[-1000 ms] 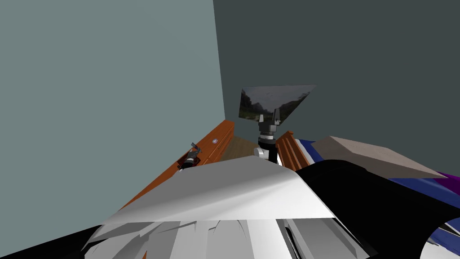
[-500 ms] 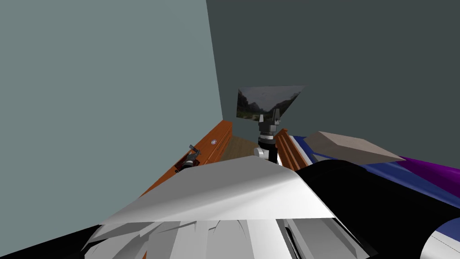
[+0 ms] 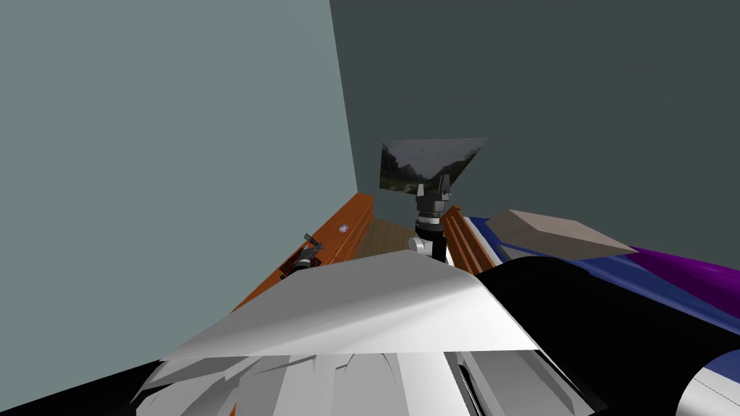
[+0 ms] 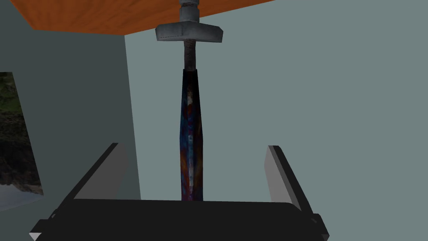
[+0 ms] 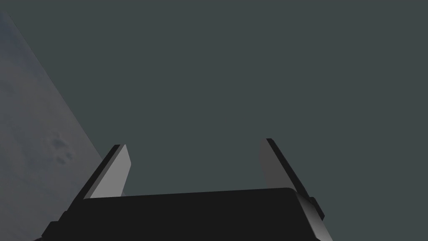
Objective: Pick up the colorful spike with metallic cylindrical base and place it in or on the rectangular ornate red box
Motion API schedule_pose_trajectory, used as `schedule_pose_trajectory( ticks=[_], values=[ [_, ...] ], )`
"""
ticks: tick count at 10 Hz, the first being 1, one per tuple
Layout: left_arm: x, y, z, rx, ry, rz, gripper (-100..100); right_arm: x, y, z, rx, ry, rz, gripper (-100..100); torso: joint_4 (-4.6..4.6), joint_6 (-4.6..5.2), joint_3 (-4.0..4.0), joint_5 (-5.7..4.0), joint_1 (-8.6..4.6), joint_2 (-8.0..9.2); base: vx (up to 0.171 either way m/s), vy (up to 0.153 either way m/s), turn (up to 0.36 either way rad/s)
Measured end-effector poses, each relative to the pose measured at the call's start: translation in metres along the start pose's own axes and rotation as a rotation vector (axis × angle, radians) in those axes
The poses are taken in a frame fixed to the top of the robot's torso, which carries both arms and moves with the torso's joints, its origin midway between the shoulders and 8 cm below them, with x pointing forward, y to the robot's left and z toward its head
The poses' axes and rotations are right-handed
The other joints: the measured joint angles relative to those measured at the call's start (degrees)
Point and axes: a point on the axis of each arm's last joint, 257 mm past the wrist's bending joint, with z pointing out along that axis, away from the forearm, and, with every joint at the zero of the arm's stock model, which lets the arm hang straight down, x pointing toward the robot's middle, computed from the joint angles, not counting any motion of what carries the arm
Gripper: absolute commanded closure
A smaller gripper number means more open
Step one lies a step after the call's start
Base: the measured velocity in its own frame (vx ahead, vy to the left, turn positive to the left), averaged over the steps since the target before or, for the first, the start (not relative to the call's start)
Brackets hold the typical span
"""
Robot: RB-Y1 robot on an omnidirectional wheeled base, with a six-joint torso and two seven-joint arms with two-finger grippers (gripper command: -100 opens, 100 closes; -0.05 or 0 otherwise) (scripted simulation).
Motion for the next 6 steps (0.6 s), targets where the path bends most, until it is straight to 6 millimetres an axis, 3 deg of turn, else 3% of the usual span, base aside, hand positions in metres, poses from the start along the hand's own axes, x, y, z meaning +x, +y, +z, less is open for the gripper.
schedule_pose_trajectory(
  ticks=[4,5,6],
  values=[
    [-0.0003,-0.0005,0.0002,0.001,-0.001,0.000,100,0.0000,0.0000,0.0000,0.000,0.000,0.000,0,-0.02,-0.01,-0.02,0.01,0.04,-0.03,0.000,0.000,0.000],
    [-0.0002,-0.0005,0.0002,0.001,-0.001,0.000,0,0.0000,0.0000,0.0000,0.000,0.000,0.000,0,-0.02,-0.01,-0.02,0.01,0.04,-0.03,0.000,0.000,0.000],
    [-0.0002,-0.0005,0.0002,0.001,-0.001,0.000,100,0.0000,0.0000,0.0000,0.000,0.000,0.000,0,-0.01,-0.01,-0.02,0.01,0.04,-0.03,0.000,0.000,0.000]
  ],
)
